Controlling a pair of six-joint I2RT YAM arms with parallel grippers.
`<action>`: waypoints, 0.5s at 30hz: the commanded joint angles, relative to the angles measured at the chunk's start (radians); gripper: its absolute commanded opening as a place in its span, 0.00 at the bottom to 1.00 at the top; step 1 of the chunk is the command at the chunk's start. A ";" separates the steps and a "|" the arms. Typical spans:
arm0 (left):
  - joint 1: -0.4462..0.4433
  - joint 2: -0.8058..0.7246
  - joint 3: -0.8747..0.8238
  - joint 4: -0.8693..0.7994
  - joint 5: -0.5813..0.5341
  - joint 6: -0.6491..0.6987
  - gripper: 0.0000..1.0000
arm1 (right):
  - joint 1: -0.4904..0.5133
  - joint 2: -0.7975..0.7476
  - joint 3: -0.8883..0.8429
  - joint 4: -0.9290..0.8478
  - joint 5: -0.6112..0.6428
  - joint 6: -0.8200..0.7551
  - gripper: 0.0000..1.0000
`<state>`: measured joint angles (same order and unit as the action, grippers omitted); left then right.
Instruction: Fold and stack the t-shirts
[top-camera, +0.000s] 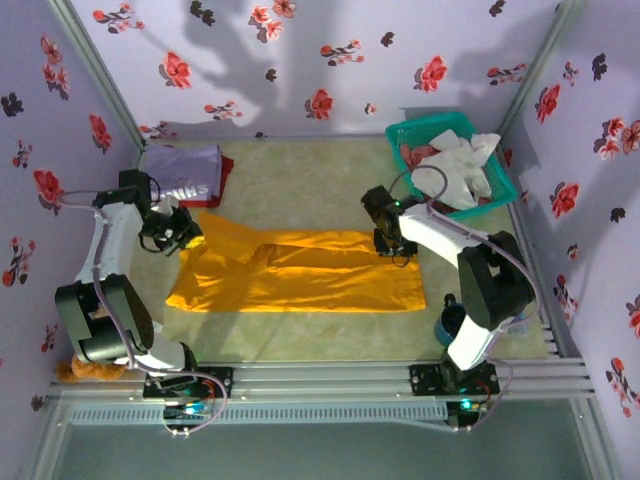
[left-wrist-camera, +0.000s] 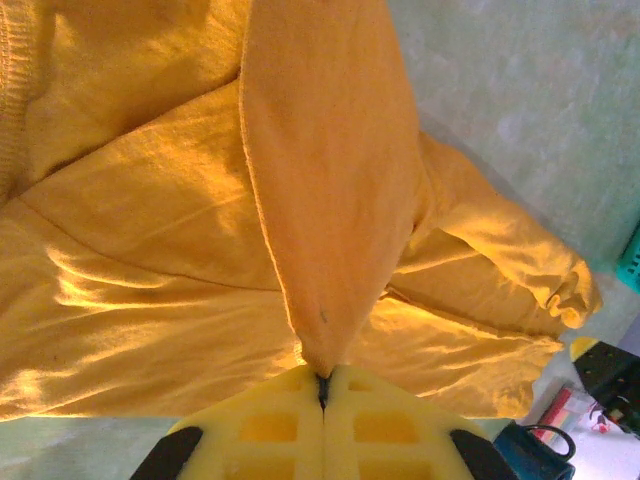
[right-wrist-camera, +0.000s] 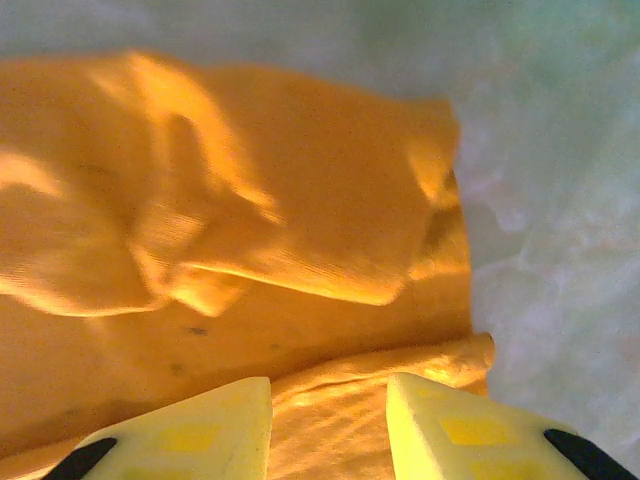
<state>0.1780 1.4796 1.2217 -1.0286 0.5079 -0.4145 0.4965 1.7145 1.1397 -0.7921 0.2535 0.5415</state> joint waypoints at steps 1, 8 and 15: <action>0.009 -0.013 0.015 -0.007 -0.002 0.020 0.00 | -0.026 -0.030 -0.054 0.084 -0.034 0.021 0.37; 0.009 -0.017 0.010 -0.005 0.000 0.019 0.00 | -0.082 -0.015 -0.115 0.208 -0.080 -0.005 0.37; 0.009 -0.012 0.016 -0.005 0.000 0.019 0.00 | -0.094 0.001 -0.105 0.266 -0.072 -0.038 0.37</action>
<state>0.1780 1.4796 1.2217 -1.0283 0.5083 -0.4145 0.4099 1.7145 1.0340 -0.5667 0.1814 0.5270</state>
